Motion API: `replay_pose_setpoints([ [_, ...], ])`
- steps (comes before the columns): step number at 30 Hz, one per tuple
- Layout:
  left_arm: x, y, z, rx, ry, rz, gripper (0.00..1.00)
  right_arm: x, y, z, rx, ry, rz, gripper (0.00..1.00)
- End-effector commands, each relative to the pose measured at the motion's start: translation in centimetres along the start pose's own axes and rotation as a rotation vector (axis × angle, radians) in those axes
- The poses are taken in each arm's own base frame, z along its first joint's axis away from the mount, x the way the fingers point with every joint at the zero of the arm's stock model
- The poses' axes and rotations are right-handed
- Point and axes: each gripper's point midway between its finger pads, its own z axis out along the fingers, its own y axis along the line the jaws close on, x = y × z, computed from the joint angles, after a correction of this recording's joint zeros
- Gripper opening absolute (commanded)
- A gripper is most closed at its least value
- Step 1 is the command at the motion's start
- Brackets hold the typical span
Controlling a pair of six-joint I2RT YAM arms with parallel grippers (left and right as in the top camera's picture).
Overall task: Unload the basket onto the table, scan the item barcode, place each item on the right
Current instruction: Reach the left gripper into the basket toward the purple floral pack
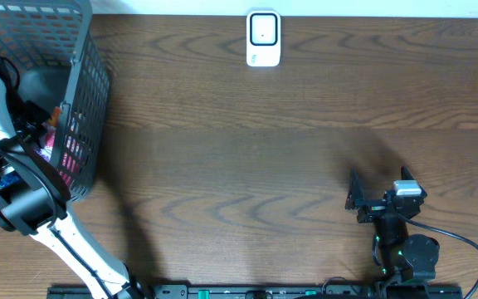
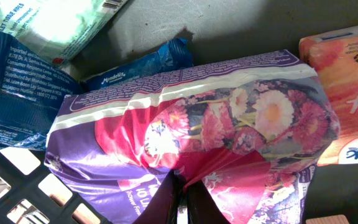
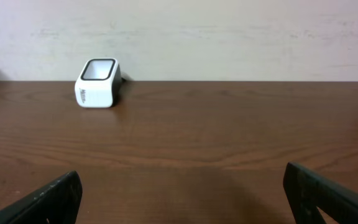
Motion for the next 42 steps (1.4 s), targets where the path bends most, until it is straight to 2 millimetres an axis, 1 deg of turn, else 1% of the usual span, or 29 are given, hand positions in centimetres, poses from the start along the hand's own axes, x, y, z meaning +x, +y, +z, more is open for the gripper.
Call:
replay_pose_setpoints([
  [1, -0.2, 0.4, -2.5, 0.03, -0.061, -0.022, 0.07, 0.0, -0.3, 0.0, 0.014, -0.001, -0.007, 0.99],
  [4, -0.2, 0.6, -5.7, 0.087, -0.143, -0.034, 0.07, 0.0, -0.3, 0.0, 0.014, -0.001, -0.007, 0.99],
  [8, 0.4, 0.8, -11.4, 0.204, -0.287, -0.049, 0.07, 0.0, -0.3, 0.0, 0.014, -0.001, -0.007, 0.99],
  [13, 1.9, 1.4, -18.5, 0.322, -0.491, -0.049, 0.07, 0.0, -0.3, 0.0, 0.014, -0.001, -0.007, 0.99],
  [15, 2.4, 1.4, -20.4, 0.352, -0.55, -0.044, 0.07, 0.0, -0.3, 0.0, 0.014, -0.001, -0.007, 0.99],
  [16, 2.5, 1.4, -21.0, 0.358, -0.569, -0.043, 0.08, 0.0, -0.3, 0.0, 0.014, -0.001, -0.007, 0.99],
  [17, 2.5, 1.4, -21.2, 0.361, -0.58, -0.041, 0.17, 0.0, -0.3, 0.0, 0.014, -0.001, -0.007, 0.99],
  [18, 2.5, 1.3, -21.2, 0.362, -0.579, -0.041, 0.42, 0.0, -0.3, 0.0, 0.014, -0.001, -0.007, 0.99],
  [19, 2.4, 1.1, -20.8, 0.359, -0.568, -0.043, 0.88, 0.0, -0.3, 0.0, 0.014, -0.001, -0.007, 0.99],
  [20, 2.3, 1.0, -20.3, 0.355, -0.549, -0.057, 0.99, 0.0, -0.3, 0.0, 0.014, -0.001, -0.007, 0.99],
  [23, 2.0, 0.5, -17.7, 0.331, -0.475, -0.104, 0.98, 0.0, -0.3, 0.0, 0.014, -0.001, -0.007, 0.99],
  [29, 0.8, 0.4, -12.0, 0.212, -0.358, -0.234, 0.98, 0.0, -0.3, 0.0, 0.014, -0.001, -0.007, 0.99],
  [35, 0.1, -1.2, -7.7, 0.152, -0.261, -0.251, 0.98, 0.0, -0.3, 0.0, 0.014, -0.001, -0.007, 0.99],
  [36, 0.0, -1.4, -6.7, 0.121, -0.249, -0.27, 0.98, 0.0, -0.3, 0.0, 0.014, -0.001, -0.007, 0.99],
  [42, -0.1, -1.3, -3.2, -0.065, -0.24, -0.322, 0.98, 0.0, -0.3, 0.0, 0.014, -0.001, -0.007, 0.99],
])
